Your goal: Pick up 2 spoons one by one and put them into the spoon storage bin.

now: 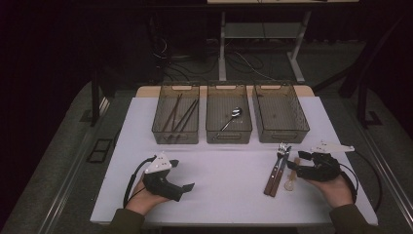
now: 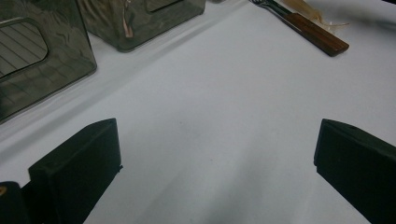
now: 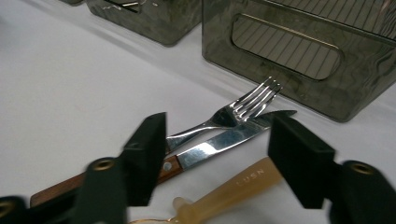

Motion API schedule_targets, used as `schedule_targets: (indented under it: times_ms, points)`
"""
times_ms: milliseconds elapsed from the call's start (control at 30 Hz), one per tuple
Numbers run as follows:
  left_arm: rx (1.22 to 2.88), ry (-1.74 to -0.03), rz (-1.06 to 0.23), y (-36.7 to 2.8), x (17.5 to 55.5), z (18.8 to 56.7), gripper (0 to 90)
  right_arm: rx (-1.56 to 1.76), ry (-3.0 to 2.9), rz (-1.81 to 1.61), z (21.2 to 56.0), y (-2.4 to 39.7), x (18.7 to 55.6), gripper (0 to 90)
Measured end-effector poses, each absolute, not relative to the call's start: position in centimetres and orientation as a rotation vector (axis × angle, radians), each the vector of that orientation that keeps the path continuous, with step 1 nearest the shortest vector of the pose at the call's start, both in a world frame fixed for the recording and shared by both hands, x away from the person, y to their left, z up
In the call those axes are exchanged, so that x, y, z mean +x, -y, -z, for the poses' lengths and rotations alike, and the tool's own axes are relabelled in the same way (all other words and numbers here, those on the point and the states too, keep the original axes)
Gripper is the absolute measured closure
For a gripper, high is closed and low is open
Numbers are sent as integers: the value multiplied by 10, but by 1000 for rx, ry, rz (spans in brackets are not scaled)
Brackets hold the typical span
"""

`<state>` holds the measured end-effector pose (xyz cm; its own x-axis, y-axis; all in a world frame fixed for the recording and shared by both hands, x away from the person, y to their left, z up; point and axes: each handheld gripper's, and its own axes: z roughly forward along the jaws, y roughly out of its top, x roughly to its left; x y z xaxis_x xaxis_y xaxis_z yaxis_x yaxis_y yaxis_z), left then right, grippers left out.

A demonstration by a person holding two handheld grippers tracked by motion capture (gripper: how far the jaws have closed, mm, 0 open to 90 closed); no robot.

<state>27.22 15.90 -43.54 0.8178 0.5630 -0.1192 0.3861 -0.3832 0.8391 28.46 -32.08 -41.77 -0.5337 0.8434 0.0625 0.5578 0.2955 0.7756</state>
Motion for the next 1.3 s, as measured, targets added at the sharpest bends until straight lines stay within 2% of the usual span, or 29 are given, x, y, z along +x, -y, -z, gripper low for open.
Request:
schedule_targets:
  times_ms: [67,233,300,533,1300]
  points:
    - [2024,-701,-225,-159,273,436,0,1277,-2217,-1090,418,323,288,539]
    - [2022,-698,-222,-158,272,436,0,1260,-2299,-1070,419,323,296,817]
    - [2022,-697,-221,-159,272,436,1,1241,-2357,-1059,420,320,296,892]
    - [2025,-694,-213,-158,272,436,2,1161,-2487,-906,428,310,292,895]
    - [2042,-699,-204,-157,272,437,3,1147,-2545,-805,436,302,288,897]
